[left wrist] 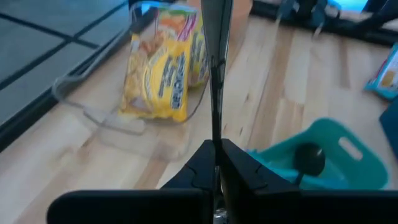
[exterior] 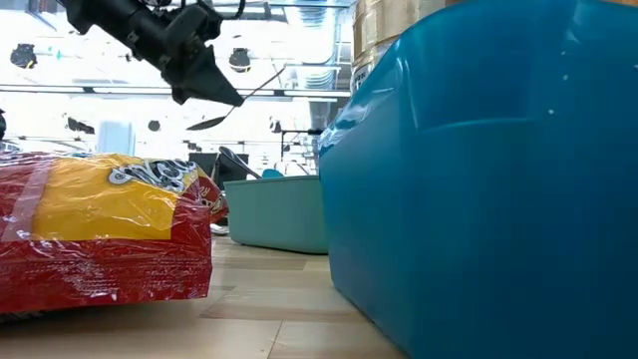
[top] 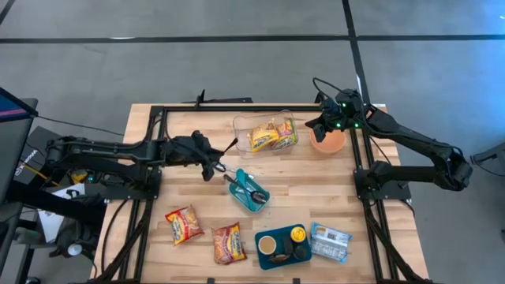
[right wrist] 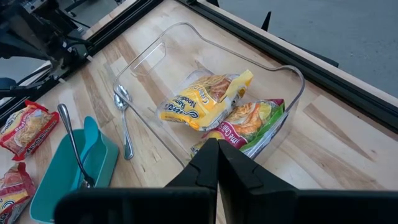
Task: Pick & Place Food Item
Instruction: Put the black spoon into the green bin
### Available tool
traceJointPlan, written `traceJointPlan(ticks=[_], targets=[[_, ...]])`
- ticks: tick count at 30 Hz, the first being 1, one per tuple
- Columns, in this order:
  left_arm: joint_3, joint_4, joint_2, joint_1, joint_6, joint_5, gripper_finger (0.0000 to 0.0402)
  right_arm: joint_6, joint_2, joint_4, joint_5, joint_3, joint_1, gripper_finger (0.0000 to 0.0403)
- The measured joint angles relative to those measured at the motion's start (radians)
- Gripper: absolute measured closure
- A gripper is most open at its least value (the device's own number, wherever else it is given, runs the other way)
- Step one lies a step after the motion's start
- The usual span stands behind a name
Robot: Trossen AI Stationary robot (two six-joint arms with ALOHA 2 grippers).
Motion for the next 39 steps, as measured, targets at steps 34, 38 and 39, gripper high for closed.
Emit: traceJointPlan(ticks=[34,38,39], targets=[[0.000,0.192,0.000,-0.011,-0.367,-0.328,0.0396,0.062,0.000,0.016,0.000,0.000,0.000,0.0403],[0.000,0.205,0.005,-0.011,-0.385,-0.341,0.0399,0.158,0.000,0.083,0.000,0.000,0.003,0.0403],[0.000,0.224,0.013,-0.011,-0.385,-0.341,0.0399,0.186,0.000,0.107,0.000,0.000,0.005,0.0403]])
